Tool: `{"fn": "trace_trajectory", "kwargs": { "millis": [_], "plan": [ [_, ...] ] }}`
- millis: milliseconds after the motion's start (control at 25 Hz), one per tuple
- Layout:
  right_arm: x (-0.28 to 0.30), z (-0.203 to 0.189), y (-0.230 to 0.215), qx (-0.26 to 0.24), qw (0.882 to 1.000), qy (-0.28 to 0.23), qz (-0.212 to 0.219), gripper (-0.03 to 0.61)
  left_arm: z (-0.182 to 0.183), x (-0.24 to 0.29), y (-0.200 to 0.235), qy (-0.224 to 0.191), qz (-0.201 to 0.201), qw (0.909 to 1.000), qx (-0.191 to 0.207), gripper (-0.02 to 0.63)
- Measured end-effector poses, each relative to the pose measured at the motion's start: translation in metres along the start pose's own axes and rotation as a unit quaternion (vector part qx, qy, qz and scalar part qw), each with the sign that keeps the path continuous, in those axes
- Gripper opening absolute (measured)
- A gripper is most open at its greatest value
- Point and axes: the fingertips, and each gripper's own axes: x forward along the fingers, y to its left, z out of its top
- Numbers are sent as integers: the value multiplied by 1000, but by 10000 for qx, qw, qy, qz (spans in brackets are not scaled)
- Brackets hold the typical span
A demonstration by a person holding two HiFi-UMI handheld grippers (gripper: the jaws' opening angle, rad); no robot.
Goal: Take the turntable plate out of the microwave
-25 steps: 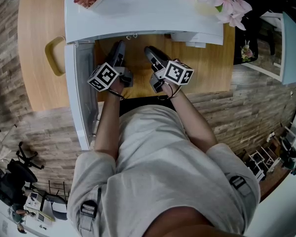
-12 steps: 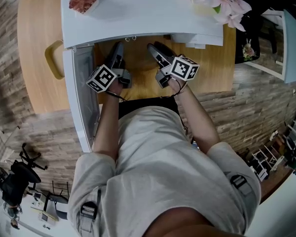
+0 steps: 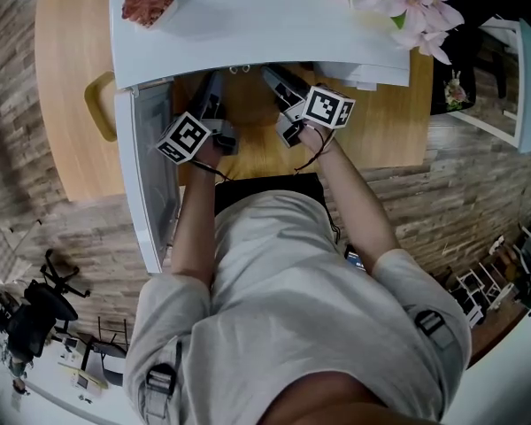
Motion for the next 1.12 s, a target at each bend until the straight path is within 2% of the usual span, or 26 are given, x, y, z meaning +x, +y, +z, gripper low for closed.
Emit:
{"fn": "trace_trajectory", "kwargs": {
  "millis": [80,200,360,600,1120],
  "plan": [
    [0,0,-1,-3,10000,12,21,121,0,0,4,11,9,9999,105,129],
    [0,0,0,-27,10000,7,50,115,0,-1,4,16,-13,9999,131,123],
    [-2,1,5,-102,9999,-25,80,101,-2,0,-4,29,-142,9999,-42,121],
    [-10,1,1,-262,9996,-77,-7,100,-5,-7,-8,51,-177,9998,-34,110],
    [-25,-14,4,-214,9997,-97,-103,104,-16,-22,-7,235,-112,9994,240,114]
  ]
}}
